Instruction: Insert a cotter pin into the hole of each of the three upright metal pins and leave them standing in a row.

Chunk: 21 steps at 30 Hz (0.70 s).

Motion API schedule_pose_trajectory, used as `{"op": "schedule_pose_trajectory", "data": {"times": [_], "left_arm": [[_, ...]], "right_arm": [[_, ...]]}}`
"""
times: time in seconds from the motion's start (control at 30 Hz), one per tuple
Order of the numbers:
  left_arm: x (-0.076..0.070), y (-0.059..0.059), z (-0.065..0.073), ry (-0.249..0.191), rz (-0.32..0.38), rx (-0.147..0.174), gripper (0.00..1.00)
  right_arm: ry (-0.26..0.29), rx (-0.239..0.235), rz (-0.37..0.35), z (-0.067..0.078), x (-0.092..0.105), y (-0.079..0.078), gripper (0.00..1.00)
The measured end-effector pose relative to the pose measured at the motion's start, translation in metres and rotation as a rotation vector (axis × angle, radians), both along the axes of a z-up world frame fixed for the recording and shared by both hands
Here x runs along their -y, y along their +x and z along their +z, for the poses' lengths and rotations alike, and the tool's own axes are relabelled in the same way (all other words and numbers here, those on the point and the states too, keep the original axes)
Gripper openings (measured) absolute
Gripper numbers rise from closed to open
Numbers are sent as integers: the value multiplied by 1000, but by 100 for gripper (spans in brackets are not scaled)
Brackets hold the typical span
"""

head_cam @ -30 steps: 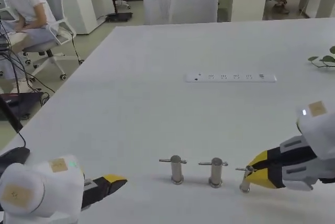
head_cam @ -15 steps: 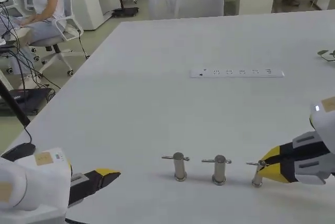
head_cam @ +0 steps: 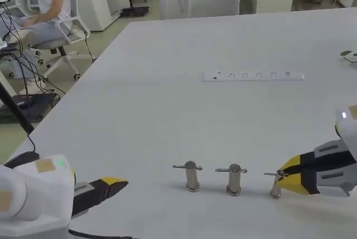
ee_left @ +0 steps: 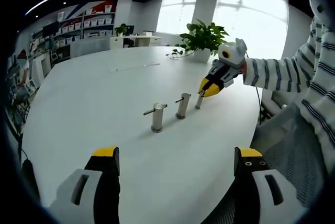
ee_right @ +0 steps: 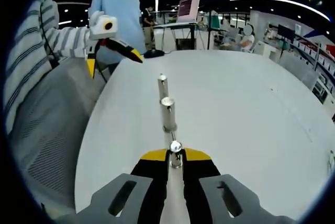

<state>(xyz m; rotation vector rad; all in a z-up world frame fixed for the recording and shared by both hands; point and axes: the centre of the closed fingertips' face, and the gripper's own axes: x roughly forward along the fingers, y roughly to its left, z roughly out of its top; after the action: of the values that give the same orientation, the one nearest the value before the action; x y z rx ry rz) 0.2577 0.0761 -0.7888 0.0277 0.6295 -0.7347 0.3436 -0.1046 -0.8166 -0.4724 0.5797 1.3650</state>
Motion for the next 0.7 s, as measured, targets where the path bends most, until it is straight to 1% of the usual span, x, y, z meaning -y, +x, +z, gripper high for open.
{"op": "schedule_pose_trajectory", "data": {"times": [0.2, 0.33, 0.43, 0.53, 0.7], "left_arm": [[0, -1, -1, 2, 0, -5, 90], [2, -2, -1, -3, -3, -11, 90], [2, -3, -2, 1, -6, -15, 90], [2, -4, -2, 4, -11, -16, 90], [2, -4, -2, 5, -14, -18, 91]], "right_arm": [[13, -28, -27, -1, 1, 0, 11], [18, -22, -28, -1, 1, -1, 11], [8, -22, -31, -4, 2, 0, 11], [18, -31, -44, -4, 2, 0, 15], [18, -21, -45, -5, 1, -1, 18]]}}
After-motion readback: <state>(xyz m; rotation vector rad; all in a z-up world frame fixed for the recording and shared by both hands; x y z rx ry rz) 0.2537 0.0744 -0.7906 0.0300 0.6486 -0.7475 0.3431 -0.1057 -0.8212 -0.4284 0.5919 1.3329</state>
